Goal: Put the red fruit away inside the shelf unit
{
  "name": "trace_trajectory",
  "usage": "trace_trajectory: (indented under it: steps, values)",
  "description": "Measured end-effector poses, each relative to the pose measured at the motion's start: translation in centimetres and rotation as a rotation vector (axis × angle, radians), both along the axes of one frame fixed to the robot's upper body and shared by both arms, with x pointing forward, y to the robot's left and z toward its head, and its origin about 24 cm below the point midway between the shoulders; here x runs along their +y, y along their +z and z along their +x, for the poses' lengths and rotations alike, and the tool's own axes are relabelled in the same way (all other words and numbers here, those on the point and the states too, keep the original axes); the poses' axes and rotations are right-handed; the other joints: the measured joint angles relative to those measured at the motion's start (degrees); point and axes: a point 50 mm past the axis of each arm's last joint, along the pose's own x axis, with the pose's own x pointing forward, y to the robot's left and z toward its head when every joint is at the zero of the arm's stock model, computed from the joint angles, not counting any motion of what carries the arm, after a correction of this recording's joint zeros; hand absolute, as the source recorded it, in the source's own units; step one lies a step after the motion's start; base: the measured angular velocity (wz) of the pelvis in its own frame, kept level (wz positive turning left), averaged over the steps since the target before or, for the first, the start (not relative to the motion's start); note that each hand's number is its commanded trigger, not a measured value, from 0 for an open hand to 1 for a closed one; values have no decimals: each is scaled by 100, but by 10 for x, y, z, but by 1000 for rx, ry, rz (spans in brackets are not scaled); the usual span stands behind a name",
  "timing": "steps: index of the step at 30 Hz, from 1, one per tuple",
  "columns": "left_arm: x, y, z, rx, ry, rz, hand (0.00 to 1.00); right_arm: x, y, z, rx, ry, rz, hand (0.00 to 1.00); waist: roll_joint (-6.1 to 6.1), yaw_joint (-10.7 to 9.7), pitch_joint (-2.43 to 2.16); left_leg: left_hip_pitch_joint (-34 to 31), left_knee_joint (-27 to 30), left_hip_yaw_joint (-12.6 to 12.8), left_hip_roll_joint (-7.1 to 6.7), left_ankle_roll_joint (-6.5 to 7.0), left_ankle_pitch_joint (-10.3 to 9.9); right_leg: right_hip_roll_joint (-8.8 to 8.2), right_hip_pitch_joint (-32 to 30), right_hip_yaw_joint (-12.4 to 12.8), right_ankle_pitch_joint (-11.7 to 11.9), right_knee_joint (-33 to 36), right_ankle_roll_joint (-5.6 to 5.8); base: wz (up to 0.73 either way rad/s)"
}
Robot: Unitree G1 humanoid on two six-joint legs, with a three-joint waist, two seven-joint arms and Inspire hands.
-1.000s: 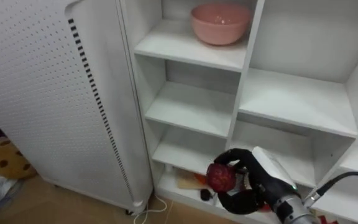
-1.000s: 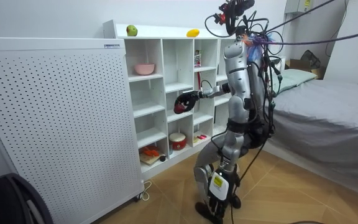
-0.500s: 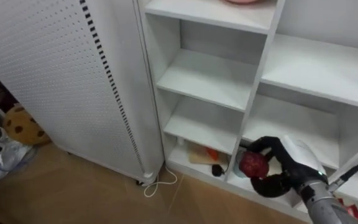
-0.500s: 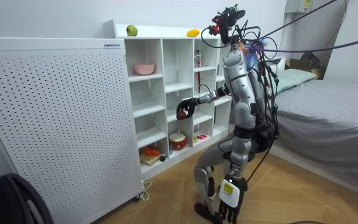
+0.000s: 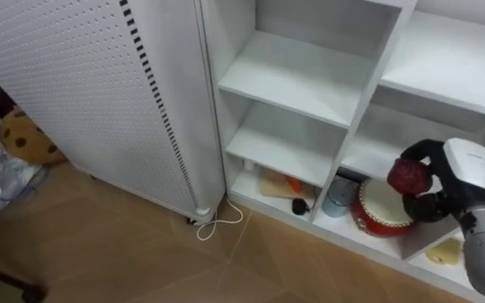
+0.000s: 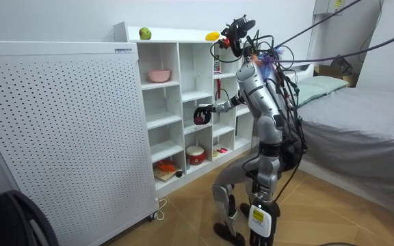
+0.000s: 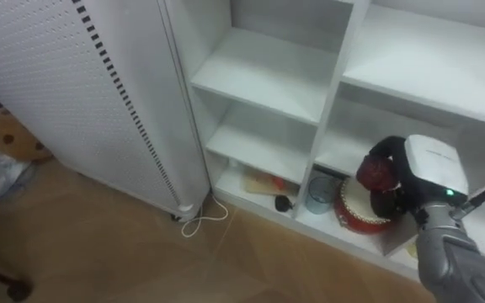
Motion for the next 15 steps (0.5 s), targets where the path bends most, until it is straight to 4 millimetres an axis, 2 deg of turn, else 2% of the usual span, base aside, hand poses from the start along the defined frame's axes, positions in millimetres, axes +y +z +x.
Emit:
trace_trajectory:
  steps: [3,7,12,15]
  values:
    - [2,1,7,-17,37,-12,0,-8,11,1,-28,-44,-16,100,-2,-34,1,-129,29,74,0,35,30,-81,-150,11,-7,85,13,10]
    - [4,2,11,-17,61,-26,0,-8,14,2,-47,-52,-19,100,-6,-59,3,-137,29,175,-2,60,40,-105,-225,117,-23,143,46,1]
    - [8,5,19,-38,73,-23,0,-8,20,4,-70,-67,-22,100,-12,-156,4,-253,25,216,23,82,54,-112,-360,131,-21,155,54,-1]
    - [12,6,20,-34,74,-9,0,-9,23,4,-91,-83,-12,100,-96,-166,24,-316,8,277,65,75,60,-97,-484,175,9,155,75,-15]
